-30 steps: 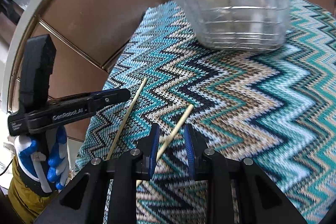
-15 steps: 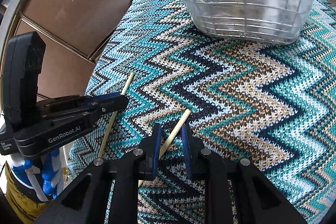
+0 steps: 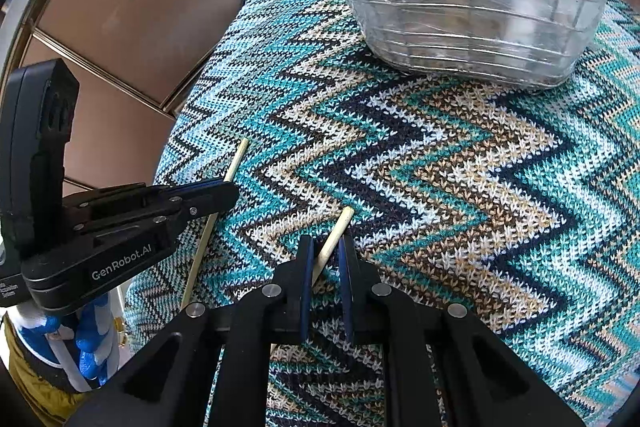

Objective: Organize utensils
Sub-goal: 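Grasp a chopstick with the left gripper while the right gripper grasps the other, then lift both chopsticks upright and carry them toward the caddy, then lower both chopsticks into the caddy and open both grippers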

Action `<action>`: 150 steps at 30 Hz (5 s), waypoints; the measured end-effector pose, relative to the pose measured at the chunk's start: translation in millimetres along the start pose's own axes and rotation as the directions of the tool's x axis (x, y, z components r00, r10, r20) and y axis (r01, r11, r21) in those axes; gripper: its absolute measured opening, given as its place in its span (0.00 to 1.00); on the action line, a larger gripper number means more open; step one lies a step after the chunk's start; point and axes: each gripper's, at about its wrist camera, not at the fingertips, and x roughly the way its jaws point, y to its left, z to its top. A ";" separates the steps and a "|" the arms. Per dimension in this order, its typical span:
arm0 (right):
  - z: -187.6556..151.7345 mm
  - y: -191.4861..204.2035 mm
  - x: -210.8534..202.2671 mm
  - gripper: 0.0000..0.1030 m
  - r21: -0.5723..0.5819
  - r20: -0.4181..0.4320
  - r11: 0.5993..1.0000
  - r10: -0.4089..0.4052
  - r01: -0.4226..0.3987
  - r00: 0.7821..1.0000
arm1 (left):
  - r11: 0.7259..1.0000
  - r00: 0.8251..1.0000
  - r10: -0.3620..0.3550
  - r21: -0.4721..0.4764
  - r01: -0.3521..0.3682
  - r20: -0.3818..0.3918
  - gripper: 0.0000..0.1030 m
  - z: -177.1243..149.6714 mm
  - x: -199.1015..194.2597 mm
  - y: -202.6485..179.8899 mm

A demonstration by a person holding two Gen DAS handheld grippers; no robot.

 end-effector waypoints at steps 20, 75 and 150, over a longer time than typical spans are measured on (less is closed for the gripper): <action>-20.6 -8.7 -21.1 0.05 0.009 0.099 0.999 0.042 -0.043 0.994 | 0.998 0.999 0.038 -0.042 -0.036 0.030 0.05 -3.0 -6.8 0.3; -154.1 48.6 -236.7 0.05 -0.165 0.584 0.986 0.117 -0.024 0.803 | 1.000 0.864 -0.022 -0.004 0.027 0.503 0.05 -116.2 -205.3 -60.9; 52.6 -8.5 -240.6 0.05 -0.275 0.810 0.951 0.150 0.141 0.567 | 0.988 0.392 0.009 -0.069 0.140 0.920 0.05 105.4 -175.2 -100.9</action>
